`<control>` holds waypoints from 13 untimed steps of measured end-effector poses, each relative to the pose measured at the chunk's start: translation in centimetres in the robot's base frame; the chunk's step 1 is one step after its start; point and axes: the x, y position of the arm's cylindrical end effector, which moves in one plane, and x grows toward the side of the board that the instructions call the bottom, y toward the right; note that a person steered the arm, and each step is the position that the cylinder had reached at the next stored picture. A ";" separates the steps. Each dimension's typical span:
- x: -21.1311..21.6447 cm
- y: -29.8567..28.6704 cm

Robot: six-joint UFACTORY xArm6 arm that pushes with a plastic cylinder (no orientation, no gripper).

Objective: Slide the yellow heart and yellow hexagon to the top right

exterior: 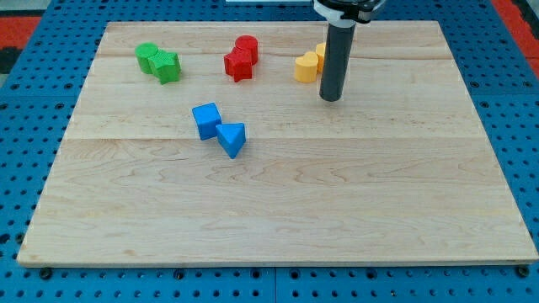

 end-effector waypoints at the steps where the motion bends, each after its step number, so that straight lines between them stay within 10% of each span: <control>1: 0.0 0.0; 6: -0.2 0.1; 8: -0.4 -11.1; 11: -6.0 1.8; 13: -7.5 -3.6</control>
